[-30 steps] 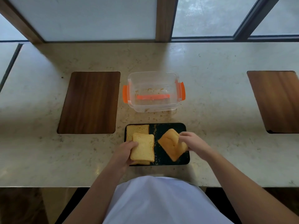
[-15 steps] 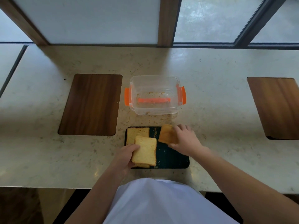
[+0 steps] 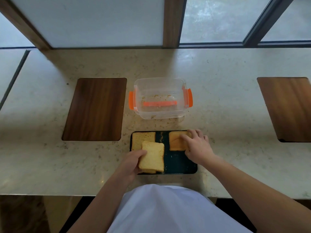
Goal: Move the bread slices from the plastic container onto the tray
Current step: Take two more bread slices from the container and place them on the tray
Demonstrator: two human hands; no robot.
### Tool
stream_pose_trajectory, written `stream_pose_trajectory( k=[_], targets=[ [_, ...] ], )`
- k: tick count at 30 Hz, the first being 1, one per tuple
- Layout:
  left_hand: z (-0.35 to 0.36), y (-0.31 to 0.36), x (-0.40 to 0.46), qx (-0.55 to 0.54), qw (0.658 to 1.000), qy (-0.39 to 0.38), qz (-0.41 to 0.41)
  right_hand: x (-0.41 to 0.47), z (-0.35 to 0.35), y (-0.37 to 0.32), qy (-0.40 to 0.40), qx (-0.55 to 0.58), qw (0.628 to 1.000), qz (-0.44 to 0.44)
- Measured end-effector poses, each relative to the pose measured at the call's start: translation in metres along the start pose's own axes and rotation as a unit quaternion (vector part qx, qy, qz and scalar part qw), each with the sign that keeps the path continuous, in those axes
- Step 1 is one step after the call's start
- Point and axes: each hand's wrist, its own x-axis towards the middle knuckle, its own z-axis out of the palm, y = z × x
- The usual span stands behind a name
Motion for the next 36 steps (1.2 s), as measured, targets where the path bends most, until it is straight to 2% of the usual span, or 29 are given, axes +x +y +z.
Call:
stream_pose_trajectory(
  k=[6, 9, 11, 14, 16, 18, 21, 23, 25, 27, 29, 31, 36],
  targets=[
    [0.007, -0.002, 0.001, 0.022, 1.0, -0.012, 0.001, -0.005, -0.004, -0.003, -0.004, 0.042, 0.998, 0.041],
    [0.015, -0.002, 0.0, 0.029, 0.999, -0.03, 0.0, -0.018, -0.012, -0.008, 0.05, 0.203, 0.972, 0.109],
    [0.022, -0.002, 0.0, 0.034, 0.998, -0.048, 0.005, -0.033, -0.017, -0.01, 0.004, 0.377, 0.917, 0.135],
    [0.038, -0.002, 0.001, 0.018, 0.996, -0.085, 0.013, -0.054, -0.016, -0.015, -0.119, 0.575, 0.793, 0.162],
    [0.049, -0.004, 0.002, 0.007, 0.997, -0.076, 0.028, -0.062, -0.012, -0.015, -0.136, 0.656, 0.723, 0.171],
    [0.057, -0.007, 0.005, 0.017, 0.998, -0.04, 0.044, -0.067, -0.009, -0.014, -0.126, 0.687, 0.693, 0.179],
    [0.061, -0.011, 0.008, 0.061, 0.996, -0.013, 0.059, -0.069, -0.008, -0.01, -0.113, 0.687, 0.695, 0.182],
    [0.059, -0.014, 0.008, 0.088, 0.993, -0.025, 0.075, -0.067, -0.009, -0.008, -0.106, 0.68, 0.703, 0.183],
    [0.057, -0.017, 0.007, 0.113, 0.988, -0.049, 0.094, -0.064, -0.013, -0.006, -0.09, 0.661, 0.722, 0.186],
    [0.054, -0.02, 0.006, 0.155, 0.98, -0.054, 0.111, -0.058, -0.017, -0.001, -0.062, 0.626, 0.757, 0.177],
    [0.051, -0.021, 0.009, 0.251, 0.956, -0.044, 0.144, -0.052, -0.021, 0.006, -0.037, 0.574, 0.803, 0.155],
    [0.053, -0.021, 0.013, 0.355, 0.918, -0.054, 0.167, -0.044, -0.023, 0.011, -0.018, 0.524, 0.84, 0.142],
    [0.072, -0.021, 0.026, 0.522, 0.843, -0.074, 0.105, -0.025, -0.015, 0.008, -0.027, 0.393, 0.912, 0.111]
  ],
)
